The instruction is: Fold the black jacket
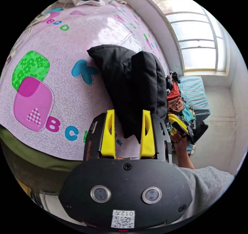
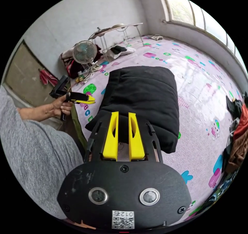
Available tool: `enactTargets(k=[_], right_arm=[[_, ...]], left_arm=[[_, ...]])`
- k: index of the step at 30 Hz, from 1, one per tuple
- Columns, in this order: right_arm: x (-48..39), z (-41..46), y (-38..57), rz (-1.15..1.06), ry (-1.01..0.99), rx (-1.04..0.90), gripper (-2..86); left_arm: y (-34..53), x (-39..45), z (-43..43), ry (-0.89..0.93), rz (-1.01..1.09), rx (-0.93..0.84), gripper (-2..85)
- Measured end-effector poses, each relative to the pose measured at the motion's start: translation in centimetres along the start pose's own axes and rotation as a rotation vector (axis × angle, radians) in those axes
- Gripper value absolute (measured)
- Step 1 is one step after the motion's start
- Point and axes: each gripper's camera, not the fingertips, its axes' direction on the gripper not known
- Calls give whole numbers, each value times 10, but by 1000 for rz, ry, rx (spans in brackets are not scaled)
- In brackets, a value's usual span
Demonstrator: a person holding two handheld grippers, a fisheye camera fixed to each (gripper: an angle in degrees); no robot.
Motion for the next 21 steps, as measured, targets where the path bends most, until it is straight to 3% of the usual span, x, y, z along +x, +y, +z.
enactTargets(k=[5, 14, 21], right_arm=[[15, 61, 36, -42, 34, -115, 77], [98, 83, 90, -6, -20, -144, 79], [185, 78, 125, 12, -21, -152, 79]], left_arm=[[-12, -49, 37, 238, -204, 8, 172], [-16, -67, 71, 444, -239, 26, 211], [-20, -27, 103, 290, -119, 13, 222]])
